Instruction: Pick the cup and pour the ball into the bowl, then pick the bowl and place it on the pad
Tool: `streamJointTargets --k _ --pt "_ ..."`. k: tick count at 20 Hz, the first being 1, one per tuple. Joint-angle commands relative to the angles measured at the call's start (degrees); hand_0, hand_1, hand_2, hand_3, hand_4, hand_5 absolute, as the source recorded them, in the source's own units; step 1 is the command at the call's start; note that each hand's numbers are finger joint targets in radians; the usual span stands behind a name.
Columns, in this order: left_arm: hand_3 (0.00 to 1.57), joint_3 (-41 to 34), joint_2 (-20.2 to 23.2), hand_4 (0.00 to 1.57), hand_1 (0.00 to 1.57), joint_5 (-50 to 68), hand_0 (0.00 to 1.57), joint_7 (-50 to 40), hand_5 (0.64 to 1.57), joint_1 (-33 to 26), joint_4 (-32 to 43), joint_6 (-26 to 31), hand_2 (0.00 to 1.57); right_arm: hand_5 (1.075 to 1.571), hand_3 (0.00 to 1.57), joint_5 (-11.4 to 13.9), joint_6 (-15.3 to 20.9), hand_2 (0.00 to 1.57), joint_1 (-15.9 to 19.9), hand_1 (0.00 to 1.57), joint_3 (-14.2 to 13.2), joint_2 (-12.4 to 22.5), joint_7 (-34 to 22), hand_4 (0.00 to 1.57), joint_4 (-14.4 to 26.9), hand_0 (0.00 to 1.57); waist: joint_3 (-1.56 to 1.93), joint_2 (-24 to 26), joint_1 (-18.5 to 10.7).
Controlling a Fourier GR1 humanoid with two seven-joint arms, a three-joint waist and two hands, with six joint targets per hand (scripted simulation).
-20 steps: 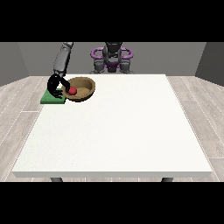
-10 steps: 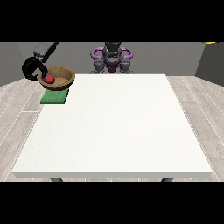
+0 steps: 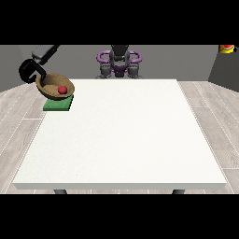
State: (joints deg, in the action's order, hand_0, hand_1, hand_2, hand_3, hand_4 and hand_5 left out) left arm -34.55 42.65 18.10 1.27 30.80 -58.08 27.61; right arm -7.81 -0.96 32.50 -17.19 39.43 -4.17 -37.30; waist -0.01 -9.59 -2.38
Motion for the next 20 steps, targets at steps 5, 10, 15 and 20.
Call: streamJointTargets --k 5,10,15,20 --pt "0.00 0.24 1.26 1.21 0.00 0.71 0.00 1.94 1.555 0.72 0.12 -0.87 0.00 1.569 0.45 -1.53 1.76 1.57 -0.33 1.57 -1.95 -5.09 4.93 1.05 2.58 1.57 0.04 -2.92 -0.27" --pt "0.00 1.77 0.42 1.20 0.00 0.65 0.00 0.54 1.557 -0.21 -0.01 -1.48 0.00 1.571 0.55 -2.44 0.10 1.57 -0.28 1.57 -2.24 -5.57 3.33 1.02 3.89 1.57 0.04 -1.26 -0.18" --pt "0.00 0.45 3.67 1.19 0.00 2.52 0.00 0.46 1.562 1.22 -0.33 -0.11 0.00 1.568 1.01 -4.70 3.75 1.57 1.10 1.57 -6.34 -3.60 2.80 0.53 7.26 1.57 0.05 -3.88 -1.60" --pt "0.00 0.32 3.49 1.20 0.00 2.39 0.00 3.00 1.560 -0.49 1.84 0.50 0.00 1.554 0.93 -2.93 6.68 1.51 0.60 1.55 -5.91 -1.35 4.24 0.00 5.92 1.55 0.02 -3.42 -0.43"
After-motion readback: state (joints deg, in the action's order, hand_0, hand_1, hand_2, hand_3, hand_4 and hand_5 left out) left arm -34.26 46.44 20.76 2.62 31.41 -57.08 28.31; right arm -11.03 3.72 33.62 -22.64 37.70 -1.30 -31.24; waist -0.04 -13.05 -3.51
